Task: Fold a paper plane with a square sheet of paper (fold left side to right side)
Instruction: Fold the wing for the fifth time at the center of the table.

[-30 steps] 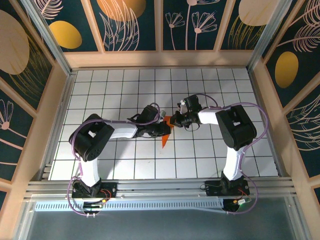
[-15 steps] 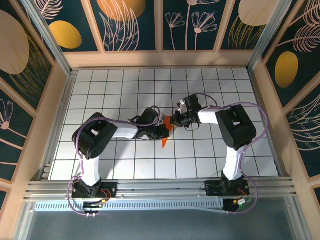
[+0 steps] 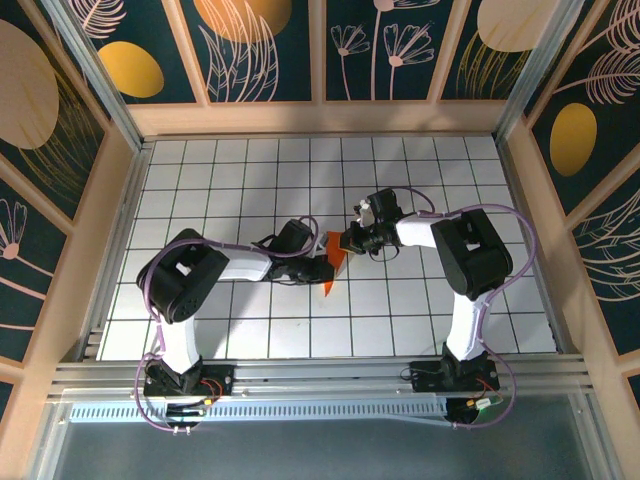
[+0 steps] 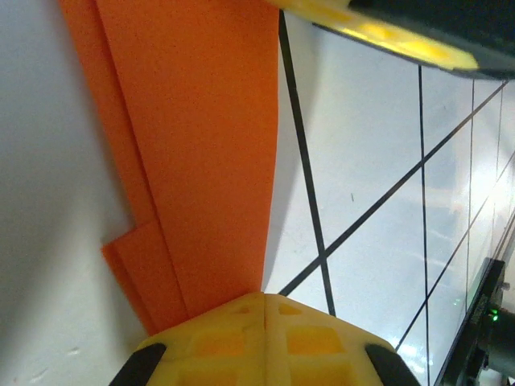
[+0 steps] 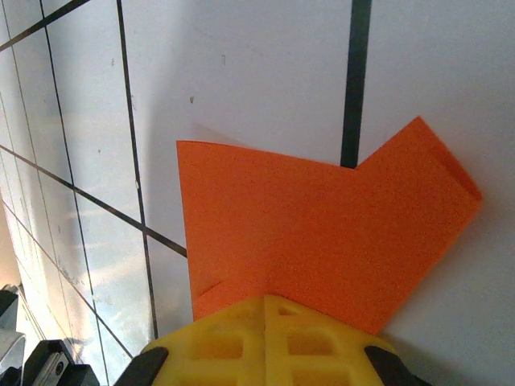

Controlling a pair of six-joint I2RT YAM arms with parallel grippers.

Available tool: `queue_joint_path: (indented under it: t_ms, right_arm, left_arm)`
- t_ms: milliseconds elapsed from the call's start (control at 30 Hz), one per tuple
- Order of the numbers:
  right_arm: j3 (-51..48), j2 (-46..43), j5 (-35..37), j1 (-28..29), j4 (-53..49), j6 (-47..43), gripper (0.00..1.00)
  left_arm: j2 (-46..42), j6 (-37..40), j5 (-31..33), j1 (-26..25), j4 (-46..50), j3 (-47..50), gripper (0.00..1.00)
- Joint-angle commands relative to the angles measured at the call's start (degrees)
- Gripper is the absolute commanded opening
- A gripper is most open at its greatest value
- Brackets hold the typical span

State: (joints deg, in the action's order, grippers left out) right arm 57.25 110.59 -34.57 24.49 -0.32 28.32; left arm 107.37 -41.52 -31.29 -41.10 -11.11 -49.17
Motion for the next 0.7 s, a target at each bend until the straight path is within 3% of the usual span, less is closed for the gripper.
queue_joint_path:
  t_ms: [0,433,667]
  right_arm:
    - [-0.75,2.98,6.53,-1.67,-5.37,-2.20,0.00]
    - [-0.65,2.88,6.35,-1.59,-5.44,-2.04,0.00]
    - [-1.05,2.97,6.27,-1.60,-5.12,-1.77,0.00]
  left_arm:
    - [-1.52,2.66,-1.47,-0.71,6.90,2.94,0.00]
    - [-10.71,-1.29,5.78,-0.55,5.68,4.05,0.00]
    - [-11.66,-1.35,1.79,-0.77,1.27,2.62,0.00]
